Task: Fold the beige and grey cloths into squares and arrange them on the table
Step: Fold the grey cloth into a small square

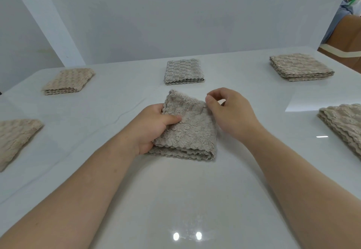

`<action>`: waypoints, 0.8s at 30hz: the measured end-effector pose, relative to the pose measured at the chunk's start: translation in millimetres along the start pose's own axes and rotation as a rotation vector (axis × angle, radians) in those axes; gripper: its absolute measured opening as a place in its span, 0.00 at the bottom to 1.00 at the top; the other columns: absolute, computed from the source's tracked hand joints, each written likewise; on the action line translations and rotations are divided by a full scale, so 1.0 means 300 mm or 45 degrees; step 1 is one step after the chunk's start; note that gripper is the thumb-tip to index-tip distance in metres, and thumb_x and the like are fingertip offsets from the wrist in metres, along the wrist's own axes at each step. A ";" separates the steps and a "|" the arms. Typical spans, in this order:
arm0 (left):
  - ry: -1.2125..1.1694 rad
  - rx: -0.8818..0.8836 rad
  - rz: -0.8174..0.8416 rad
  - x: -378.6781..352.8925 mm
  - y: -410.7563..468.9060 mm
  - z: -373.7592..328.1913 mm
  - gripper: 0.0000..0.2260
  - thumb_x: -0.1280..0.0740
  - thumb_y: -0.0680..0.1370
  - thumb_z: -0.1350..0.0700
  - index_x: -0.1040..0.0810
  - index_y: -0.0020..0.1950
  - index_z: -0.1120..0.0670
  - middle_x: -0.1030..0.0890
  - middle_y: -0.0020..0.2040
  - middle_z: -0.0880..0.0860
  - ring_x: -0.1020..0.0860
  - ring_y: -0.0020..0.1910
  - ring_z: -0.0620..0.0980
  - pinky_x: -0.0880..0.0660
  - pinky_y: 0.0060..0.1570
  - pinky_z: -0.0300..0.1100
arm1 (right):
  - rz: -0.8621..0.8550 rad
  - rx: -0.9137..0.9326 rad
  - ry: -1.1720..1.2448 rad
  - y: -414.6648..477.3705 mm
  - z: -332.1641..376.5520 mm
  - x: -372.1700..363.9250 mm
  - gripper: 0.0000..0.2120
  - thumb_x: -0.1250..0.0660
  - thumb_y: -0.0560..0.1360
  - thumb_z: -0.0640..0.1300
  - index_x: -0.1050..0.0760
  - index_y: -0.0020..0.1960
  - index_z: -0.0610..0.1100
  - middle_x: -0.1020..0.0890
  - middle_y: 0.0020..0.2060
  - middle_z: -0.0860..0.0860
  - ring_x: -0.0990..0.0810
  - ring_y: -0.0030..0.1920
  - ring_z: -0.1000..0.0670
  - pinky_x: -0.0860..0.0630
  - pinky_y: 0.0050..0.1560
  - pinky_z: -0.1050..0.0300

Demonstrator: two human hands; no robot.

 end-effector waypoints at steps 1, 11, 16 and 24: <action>-0.023 0.019 0.001 -0.003 -0.002 -0.001 0.08 0.33 0.80 0.64 0.20 0.58 0.59 0.14 0.51 0.60 0.14 0.49 0.59 0.18 0.49 0.53 | 0.042 0.018 -0.063 0.004 -0.008 -0.009 0.13 0.37 0.81 0.55 0.20 0.61 0.51 0.18 0.55 0.55 0.20 0.52 0.51 0.26 0.57 0.56; -0.150 0.029 0.097 -0.026 -0.014 -0.003 0.14 0.29 0.78 0.57 0.19 0.62 0.61 0.15 0.55 0.61 0.16 0.55 0.61 0.21 0.59 0.59 | 0.091 0.089 -0.187 0.030 -0.032 -0.058 0.13 0.37 0.81 0.56 0.19 0.51 0.49 0.17 0.49 0.50 0.21 0.51 0.47 0.26 0.54 0.55; -0.090 -0.032 0.019 -0.044 -0.005 0.012 0.15 0.24 0.74 0.57 0.17 0.58 0.60 0.14 0.52 0.59 0.15 0.53 0.59 0.21 0.59 0.59 | 0.030 0.096 -0.172 0.031 -0.033 -0.072 0.12 0.38 0.81 0.57 0.26 0.48 0.49 0.19 0.47 0.50 0.22 0.51 0.44 0.27 0.54 0.50; -0.127 0.114 -0.003 -0.020 0.006 0.008 0.12 0.29 0.78 0.60 0.18 0.60 0.62 0.14 0.52 0.62 0.15 0.52 0.62 0.21 0.57 0.62 | 0.057 0.056 -0.096 0.030 -0.042 -0.080 0.12 0.39 0.80 0.60 0.27 0.52 0.52 0.19 0.47 0.52 0.23 0.55 0.43 0.25 0.57 0.46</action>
Point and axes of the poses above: each hand's wrist, its own y-axis towards the middle knuckle, its own x-axis out of the back of the hand, z = x × y, the point moved 1 cm from there along y, towards the middle knuckle
